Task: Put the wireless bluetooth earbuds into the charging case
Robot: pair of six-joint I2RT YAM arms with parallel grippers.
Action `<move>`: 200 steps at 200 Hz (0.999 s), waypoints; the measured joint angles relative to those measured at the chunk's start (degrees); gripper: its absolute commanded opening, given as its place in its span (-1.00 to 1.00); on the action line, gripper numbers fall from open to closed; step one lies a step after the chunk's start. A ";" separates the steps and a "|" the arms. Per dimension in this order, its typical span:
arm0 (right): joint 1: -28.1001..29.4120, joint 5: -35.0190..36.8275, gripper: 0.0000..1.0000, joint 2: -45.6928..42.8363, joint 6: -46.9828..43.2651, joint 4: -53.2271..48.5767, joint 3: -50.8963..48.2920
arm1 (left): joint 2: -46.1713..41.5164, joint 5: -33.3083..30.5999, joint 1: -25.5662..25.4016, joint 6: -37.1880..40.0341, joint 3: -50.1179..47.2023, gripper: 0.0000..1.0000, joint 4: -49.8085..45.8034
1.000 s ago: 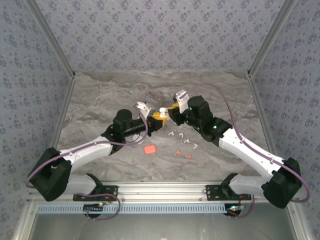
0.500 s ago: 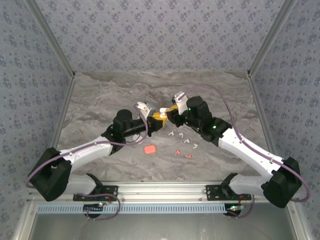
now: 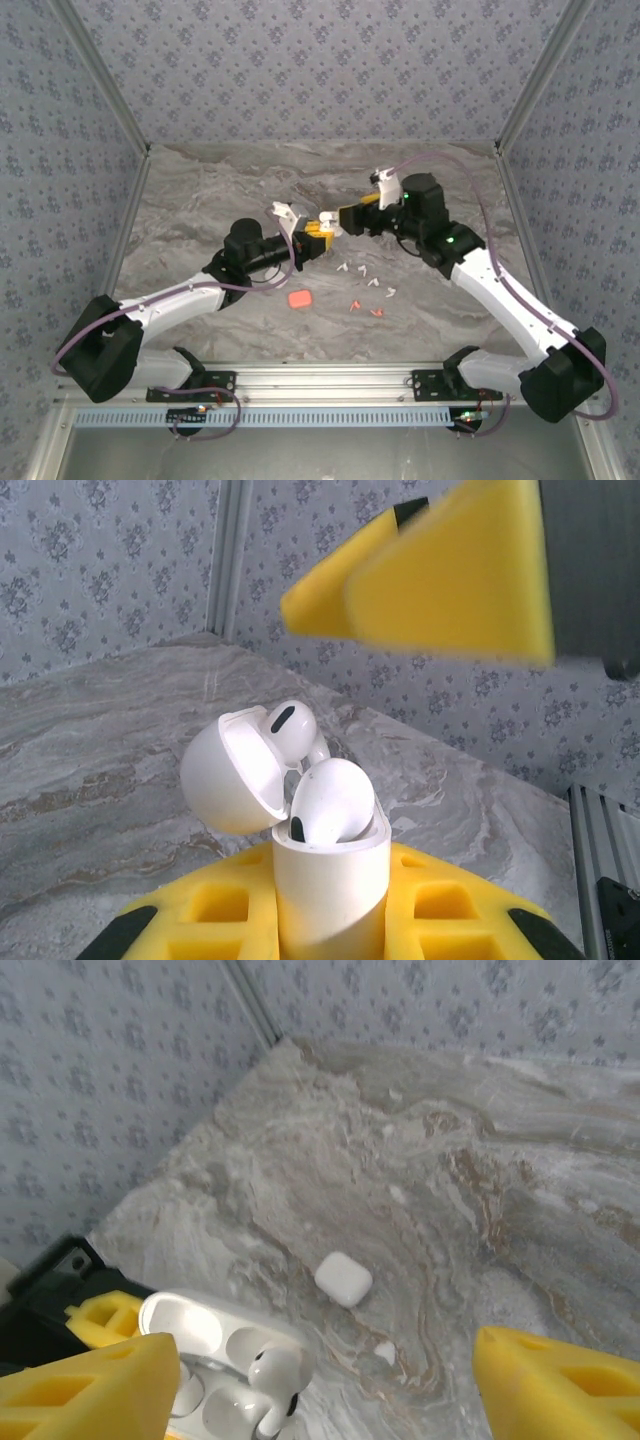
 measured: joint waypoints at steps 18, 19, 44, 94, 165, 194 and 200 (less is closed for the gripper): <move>-3.17 -4.33 0.83 -1.55 2.89 2.64 -0.87 | 0.00 0.13 0.00 -0.02 0.00 -1.00 0.83; -3.34 -4.63 0.83 -1.64 3.02 2.80 -0.94 | 0.00 0.15 0.00 0.00 0.00 -1.00 0.87; -4.72 -9.40 0.69 -1.92 5.09 4.74 -1.97 | 0.00 0.96 0.00 -0.02 0.00 -1.00 2.01; -4.74 -15.45 0.36 -0.24 6.40 3.93 -1.70 | -0.02 2.75 0.00 0.66 -0.02 -1.00 4.57; -3.32 -14.10 0.35 0.39 2.64 -6.45 5.86 | -1.16 3.43 0.00 5.95 -0.02 -1.00 4.35; -1.33 -11.15 0.31 2.25 0.52 -11.41 11.32 | -2.01 4.31 0.00 8.63 0.39 -1.00 3.82; -1.01 -10.60 0.29 2.67 0.20 -12.13 11.91 | -2.01 4.31 0.00 9.03 0.70 -1.00 3.58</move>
